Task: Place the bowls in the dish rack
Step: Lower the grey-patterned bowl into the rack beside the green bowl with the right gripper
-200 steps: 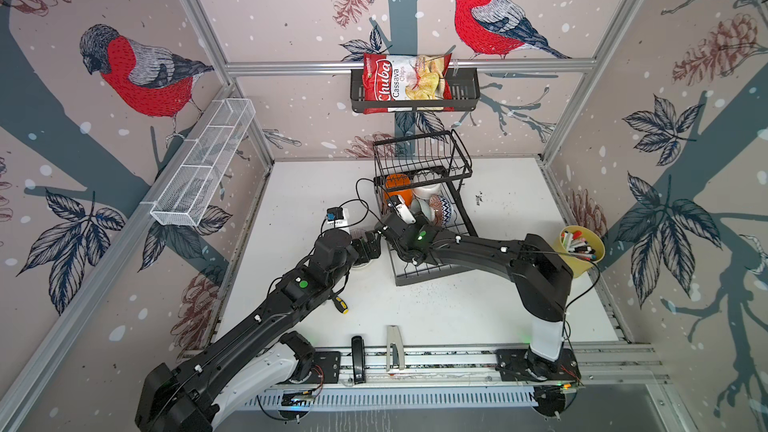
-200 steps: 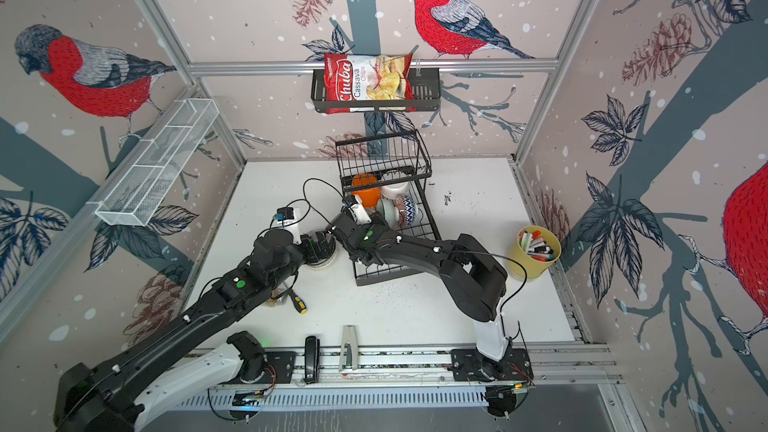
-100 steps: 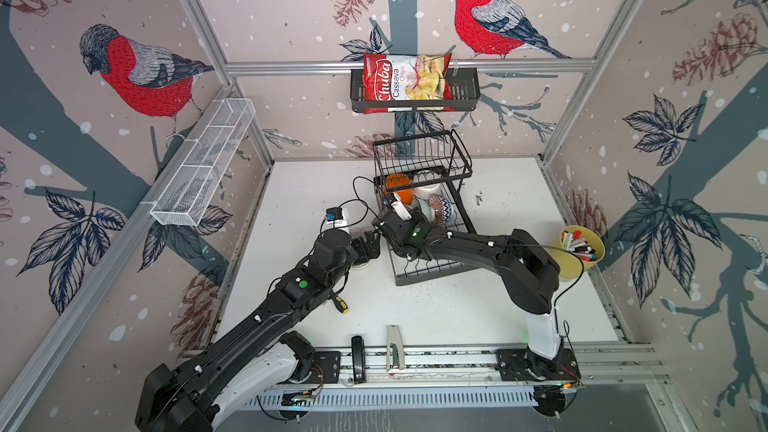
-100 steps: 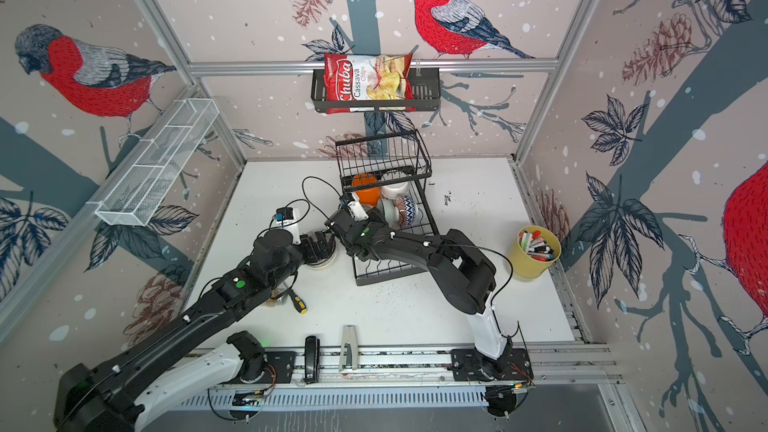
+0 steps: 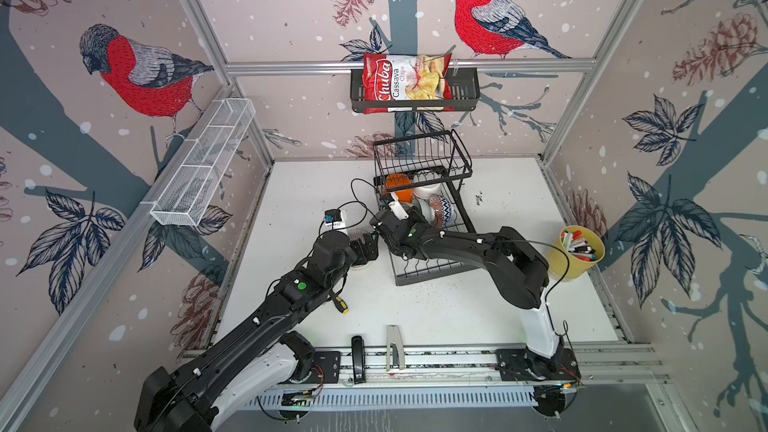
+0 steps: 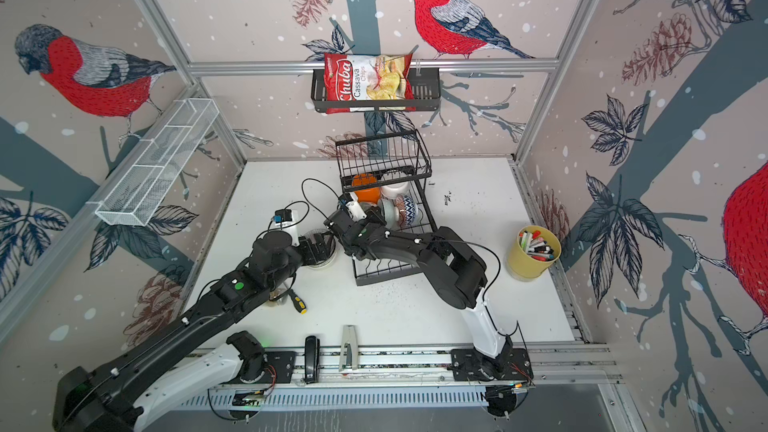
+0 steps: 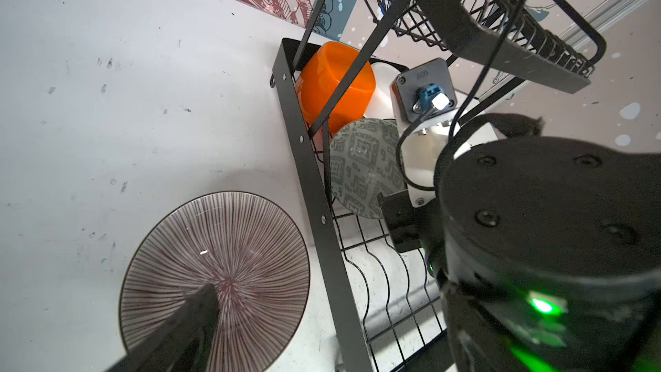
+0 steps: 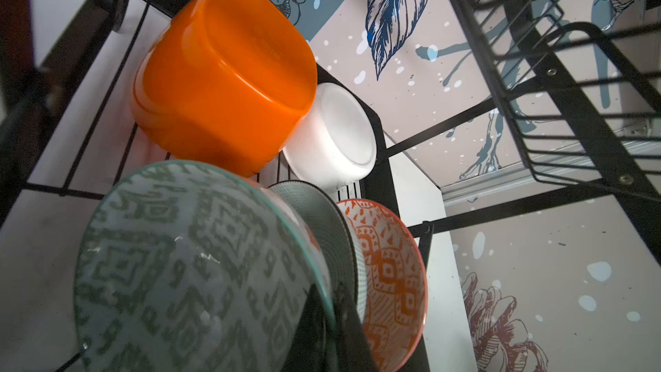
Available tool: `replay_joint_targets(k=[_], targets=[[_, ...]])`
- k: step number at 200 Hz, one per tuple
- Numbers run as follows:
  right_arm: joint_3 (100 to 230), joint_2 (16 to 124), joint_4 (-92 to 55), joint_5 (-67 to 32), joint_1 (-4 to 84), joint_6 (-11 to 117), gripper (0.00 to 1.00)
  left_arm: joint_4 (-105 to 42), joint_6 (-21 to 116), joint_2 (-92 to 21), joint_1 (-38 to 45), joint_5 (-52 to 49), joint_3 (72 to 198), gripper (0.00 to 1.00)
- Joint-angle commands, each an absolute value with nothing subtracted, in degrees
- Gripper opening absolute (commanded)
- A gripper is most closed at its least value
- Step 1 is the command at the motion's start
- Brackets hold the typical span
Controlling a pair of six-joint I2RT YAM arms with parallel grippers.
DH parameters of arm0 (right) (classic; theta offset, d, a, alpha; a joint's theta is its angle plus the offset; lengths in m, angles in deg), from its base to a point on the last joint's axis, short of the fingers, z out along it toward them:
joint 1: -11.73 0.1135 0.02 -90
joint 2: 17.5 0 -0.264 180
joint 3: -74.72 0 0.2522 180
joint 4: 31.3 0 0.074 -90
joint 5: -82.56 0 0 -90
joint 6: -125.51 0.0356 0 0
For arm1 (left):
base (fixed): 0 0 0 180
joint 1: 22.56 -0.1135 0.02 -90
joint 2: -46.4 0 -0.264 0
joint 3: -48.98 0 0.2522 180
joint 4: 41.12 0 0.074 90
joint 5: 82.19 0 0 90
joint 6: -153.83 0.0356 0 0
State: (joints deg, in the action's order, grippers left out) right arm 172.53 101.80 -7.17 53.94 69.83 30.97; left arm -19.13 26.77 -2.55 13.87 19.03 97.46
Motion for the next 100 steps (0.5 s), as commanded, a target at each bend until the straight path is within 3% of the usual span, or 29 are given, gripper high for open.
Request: replay_joint_targets(k=[1, 100], targets=[[173.12, 102.29, -9.54, 56.19, 69.74, 29.55, 0.0, -19.97, 27.44, -1.93, 13.65, 19.91, 97.08, 0.96], [175.12, 105.99, -11.36, 58.29, 69.45, 27.9, 0.0, -19.28, 27.07, -0.92, 13.56, 20.39, 96.67, 0.96]])
